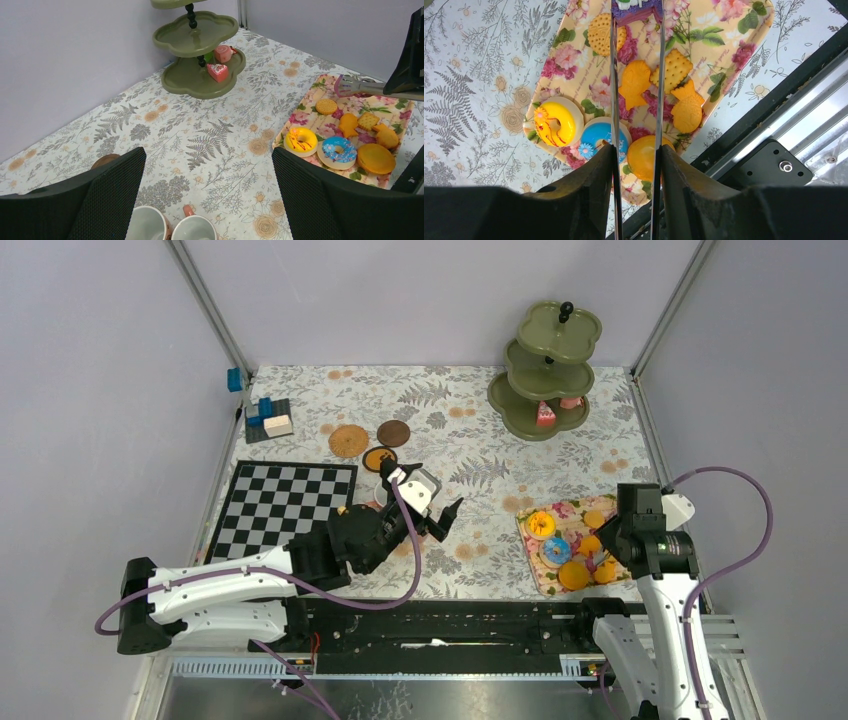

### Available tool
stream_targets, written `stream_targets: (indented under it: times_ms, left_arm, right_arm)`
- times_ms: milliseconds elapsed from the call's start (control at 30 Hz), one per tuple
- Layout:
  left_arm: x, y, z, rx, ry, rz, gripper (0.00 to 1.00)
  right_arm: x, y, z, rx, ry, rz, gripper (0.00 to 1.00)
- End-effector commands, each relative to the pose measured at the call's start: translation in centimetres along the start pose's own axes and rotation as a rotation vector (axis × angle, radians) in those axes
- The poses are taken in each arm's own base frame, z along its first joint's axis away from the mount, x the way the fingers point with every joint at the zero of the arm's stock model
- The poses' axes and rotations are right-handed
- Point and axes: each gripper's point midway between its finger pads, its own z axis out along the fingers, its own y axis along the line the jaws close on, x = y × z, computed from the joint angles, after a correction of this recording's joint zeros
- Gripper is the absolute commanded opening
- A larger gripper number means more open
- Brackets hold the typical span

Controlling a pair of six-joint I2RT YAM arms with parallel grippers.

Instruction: Serve the afternoon tea

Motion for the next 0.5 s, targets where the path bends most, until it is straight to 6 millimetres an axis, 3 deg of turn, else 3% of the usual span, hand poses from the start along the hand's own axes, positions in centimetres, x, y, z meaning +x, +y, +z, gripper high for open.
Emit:
stream_targets:
  times_ms: [0,333,467]
  left_arm:
    - [-1.5,0.4,0.1,-0.022,-0.044,-0.014,0.99]
    - [-1.6,0.3,0.1,-0.017,-0.045,-0.017,0.99]
    - [-1.6,0.3,0.1,-0.017,-0.046,-0.018,0.99]
  right_arm:
    - [-0.3,0.1,-0.5,-0.017,-0.012,0.017,0.38]
    - [-1.0,-0.1,-1.3,-0.017,-0.036,-0.003,0.36]
    - [-2.5,1.5,-2.2,-0.104,-0.088,-0.034,0.36]
